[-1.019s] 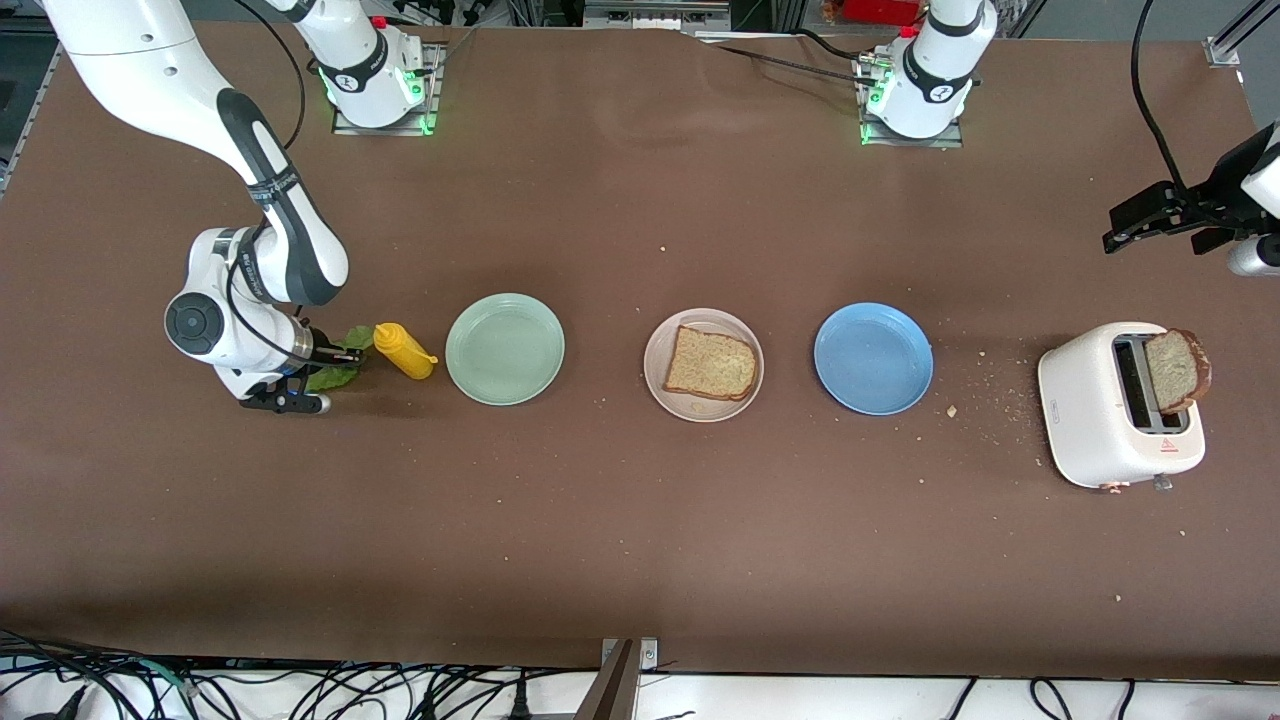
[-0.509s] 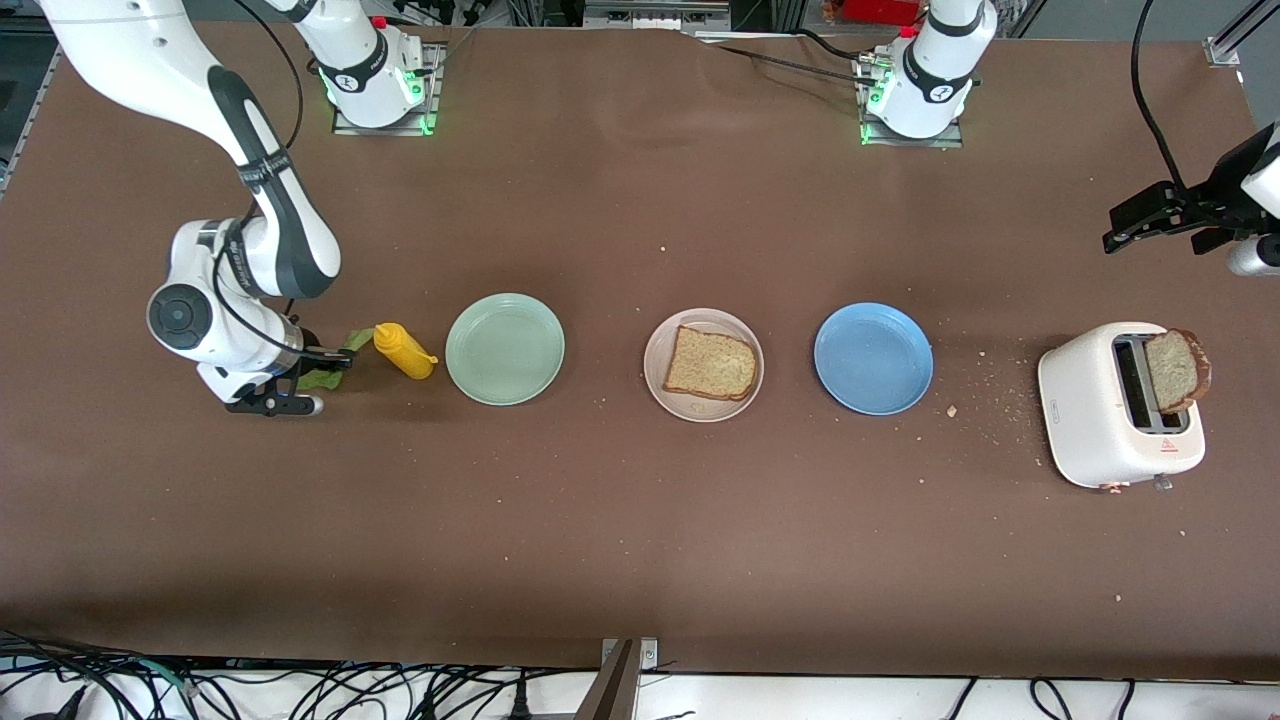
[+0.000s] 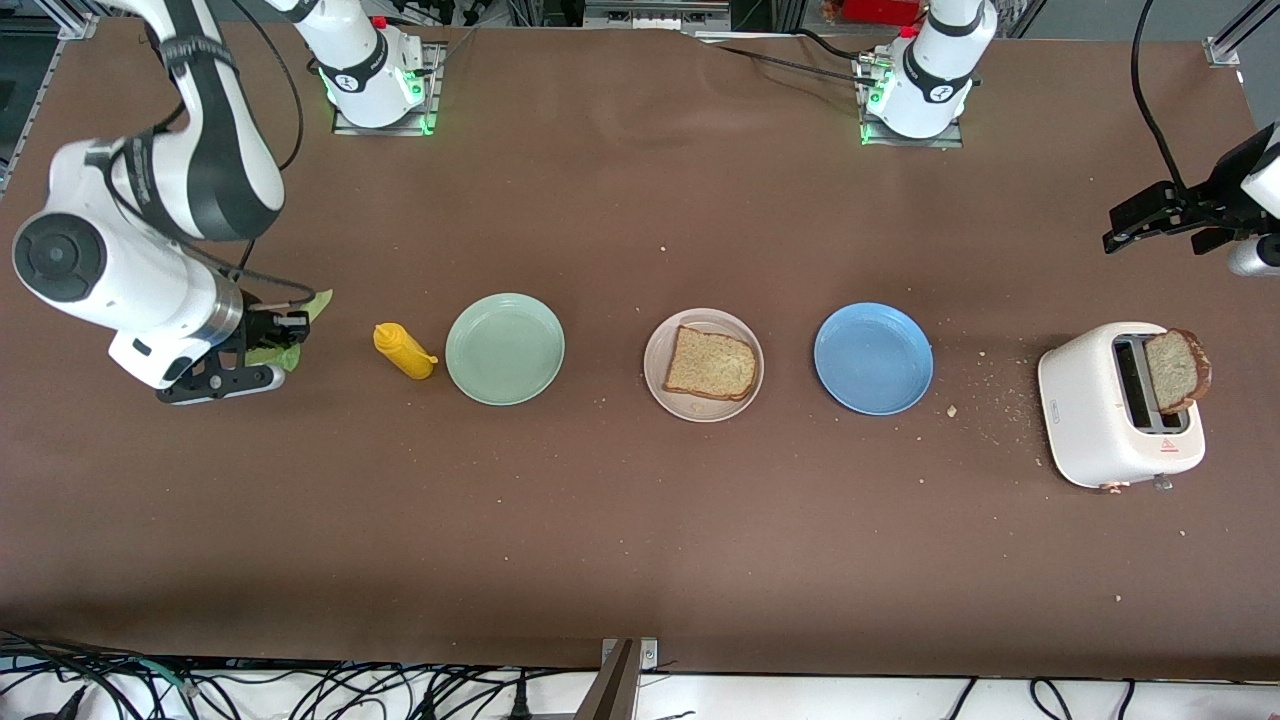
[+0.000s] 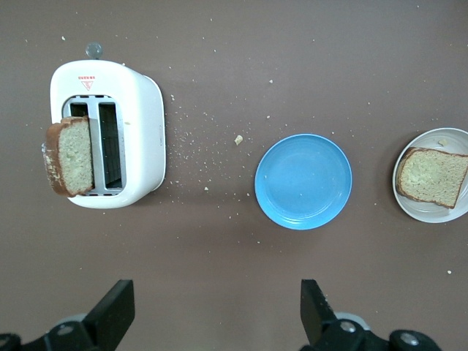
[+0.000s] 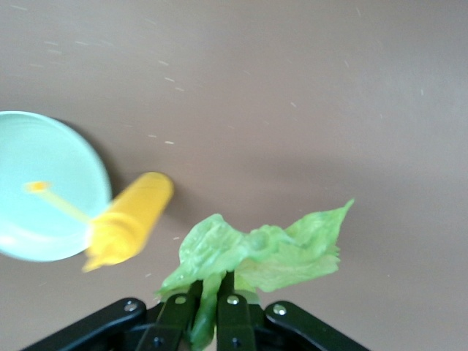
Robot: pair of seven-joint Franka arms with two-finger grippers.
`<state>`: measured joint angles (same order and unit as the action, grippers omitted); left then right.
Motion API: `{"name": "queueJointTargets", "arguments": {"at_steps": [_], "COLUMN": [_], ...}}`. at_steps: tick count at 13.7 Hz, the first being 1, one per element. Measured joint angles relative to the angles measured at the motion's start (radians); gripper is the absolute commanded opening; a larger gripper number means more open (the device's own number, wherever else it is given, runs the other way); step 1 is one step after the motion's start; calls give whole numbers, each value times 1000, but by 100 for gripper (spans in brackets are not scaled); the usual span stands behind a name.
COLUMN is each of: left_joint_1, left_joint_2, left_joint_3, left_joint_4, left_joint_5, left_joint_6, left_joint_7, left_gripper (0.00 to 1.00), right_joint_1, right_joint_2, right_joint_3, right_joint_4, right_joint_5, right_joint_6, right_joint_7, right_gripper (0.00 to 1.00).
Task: Make sandwich in beige plate with both arms
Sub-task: 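Lift the lettuce and carry it over the beige plate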
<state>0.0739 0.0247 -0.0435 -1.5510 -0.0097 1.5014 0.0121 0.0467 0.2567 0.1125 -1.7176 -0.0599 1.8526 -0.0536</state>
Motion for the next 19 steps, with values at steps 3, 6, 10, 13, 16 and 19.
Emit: {"name": "queueJointTargets", "arguments": {"at_steps": [3,6,10,13,16,19], "left_joint_1": [0,1,4,4,4,4], "left_joint_2": [0,0,0,1,1,1], "left_joint_3": [0,0,1,1,1,1], "left_joint_4": [0,0,0,0,0,0], "left_joint_5": [0,0,0,0,0,0], "left_joint_6": [0,0,0,0,0,0], "left_joint_7": [0,0,0,0,0,0], "left_gripper": [100,100,100,100,100,100], "right_joint_1": [18,60,168,227,312,400], "right_joint_2": [-7,2,72,174,270,339], "right_joint_3": [94,159,170,170,171,171], "right_joint_4": [60,63,61,59,62,103], "right_joint_5": [6,69,156,228,238,238], "right_joint_6": [-28,13,151,291,481,590], "right_joint_7": [1,4,14,28,181,349], "right_gripper": [0,0,0,0,0,0]}}
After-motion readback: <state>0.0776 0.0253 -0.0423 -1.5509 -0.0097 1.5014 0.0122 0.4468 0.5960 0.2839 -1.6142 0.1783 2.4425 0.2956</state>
